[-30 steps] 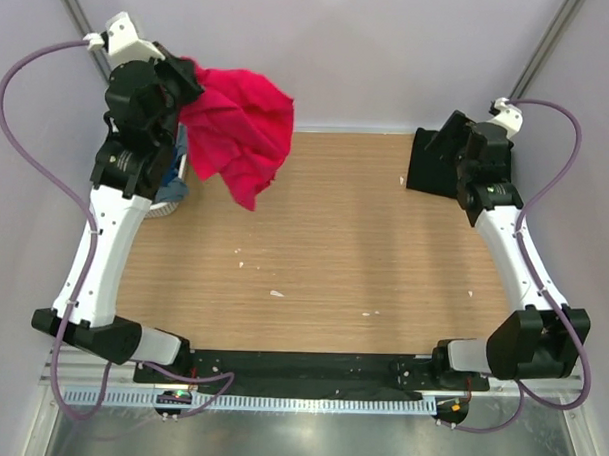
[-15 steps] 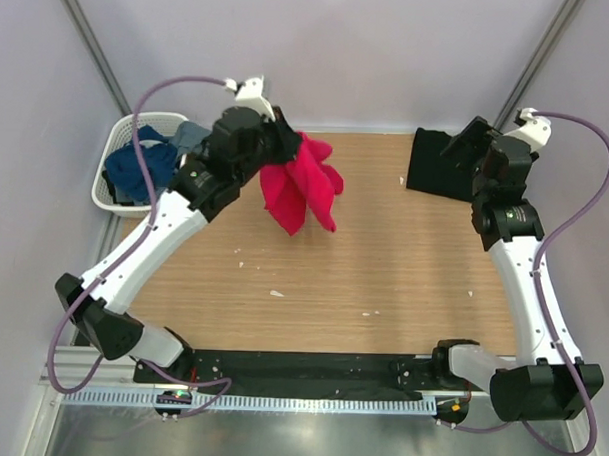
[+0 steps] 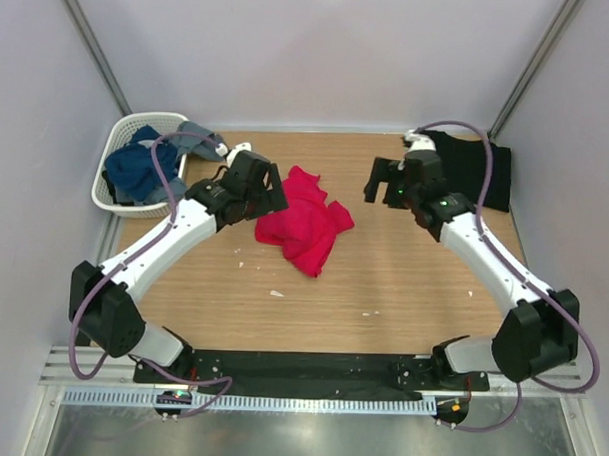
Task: Fold and stack the t-shirts
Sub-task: Move the tshirt to the center of the board, then flatten the tshirt out
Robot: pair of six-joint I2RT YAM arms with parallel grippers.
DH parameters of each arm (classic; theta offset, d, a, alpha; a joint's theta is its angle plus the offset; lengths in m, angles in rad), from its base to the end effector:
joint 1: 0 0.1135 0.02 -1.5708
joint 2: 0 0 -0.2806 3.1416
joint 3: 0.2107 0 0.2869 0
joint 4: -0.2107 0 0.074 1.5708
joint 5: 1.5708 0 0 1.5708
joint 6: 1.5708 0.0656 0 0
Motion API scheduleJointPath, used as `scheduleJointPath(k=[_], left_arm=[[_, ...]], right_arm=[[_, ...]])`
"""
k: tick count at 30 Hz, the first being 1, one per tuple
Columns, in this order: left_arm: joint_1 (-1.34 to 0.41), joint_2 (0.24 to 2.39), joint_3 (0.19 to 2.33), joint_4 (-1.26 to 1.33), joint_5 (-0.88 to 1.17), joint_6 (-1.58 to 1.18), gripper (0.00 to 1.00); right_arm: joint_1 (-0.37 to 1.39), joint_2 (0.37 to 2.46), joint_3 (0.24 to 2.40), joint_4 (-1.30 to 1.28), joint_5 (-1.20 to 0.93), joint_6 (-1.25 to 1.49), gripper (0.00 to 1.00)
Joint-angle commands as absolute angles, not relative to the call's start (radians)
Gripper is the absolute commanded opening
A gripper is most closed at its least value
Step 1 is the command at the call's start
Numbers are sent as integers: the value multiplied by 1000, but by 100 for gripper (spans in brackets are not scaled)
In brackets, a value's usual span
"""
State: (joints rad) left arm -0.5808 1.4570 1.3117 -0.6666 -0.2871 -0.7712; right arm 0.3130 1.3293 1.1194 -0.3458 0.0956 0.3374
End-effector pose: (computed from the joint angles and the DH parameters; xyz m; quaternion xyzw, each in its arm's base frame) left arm 0.3184 -0.1867 0.3117 -0.1401 0.9101 -0.1257 0.3691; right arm 0.3427 0.1043 0.3127 0.0339 0.8726 0.1155 0.4734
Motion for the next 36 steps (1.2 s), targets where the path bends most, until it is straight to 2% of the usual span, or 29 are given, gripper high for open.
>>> scheduleJointPath(k=[1,5,9,15,16,18,19,21,22,23,25,28,32,36], left_arm=[[-528,1494,1267,-718,-221,-845,94],[-477,1560,1196,-513,-100,-884,91],[-485,1660,1322,-479,-40,-777,90],[-485,1759,1374,-488,-64,-738,88],[-485,1767,1374,-486,-74,-730,87],[-485,1786,1371,-488,-98,-724,82],[-485,1792,1371,-491,-103,-718,81],[-485,1790,1362,-489,-109,-712,75],[-485,1789,1356,-488,-112,-710,74],[-485,1787,1344,-485,-113,-703,74],[-485,1789,1338,-479,-118,-690,74],[-483,1799,1341,-477,-130,-670,72],[-482,1804,1344,-480,-123,-666,68],[-477,1807,1341,-465,-114,-666,67]], right_arm=[[431,1428,1166,-327,69,282,100],[514,1583,1215,-296,52,284,100],[531,1701,1261,-285,14,340,98],[552,1788,1253,-253,-72,376,80],[555,1801,1249,-244,-75,376,71],[557,1833,1252,-236,-95,382,59],[557,1839,1255,-238,-103,382,48],[557,1845,1265,-236,-106,380,38],[557,1845,1269,-238,-101,379,31],[557,1845,1275,-236,-100,377,30],[557,1844,1290,-236,-78,368,21],[557,1835,1327,-247,-40,350,1],[557,1787,1423,-296,35,316,1],[557,1698,1491,-351,103,246,1]])
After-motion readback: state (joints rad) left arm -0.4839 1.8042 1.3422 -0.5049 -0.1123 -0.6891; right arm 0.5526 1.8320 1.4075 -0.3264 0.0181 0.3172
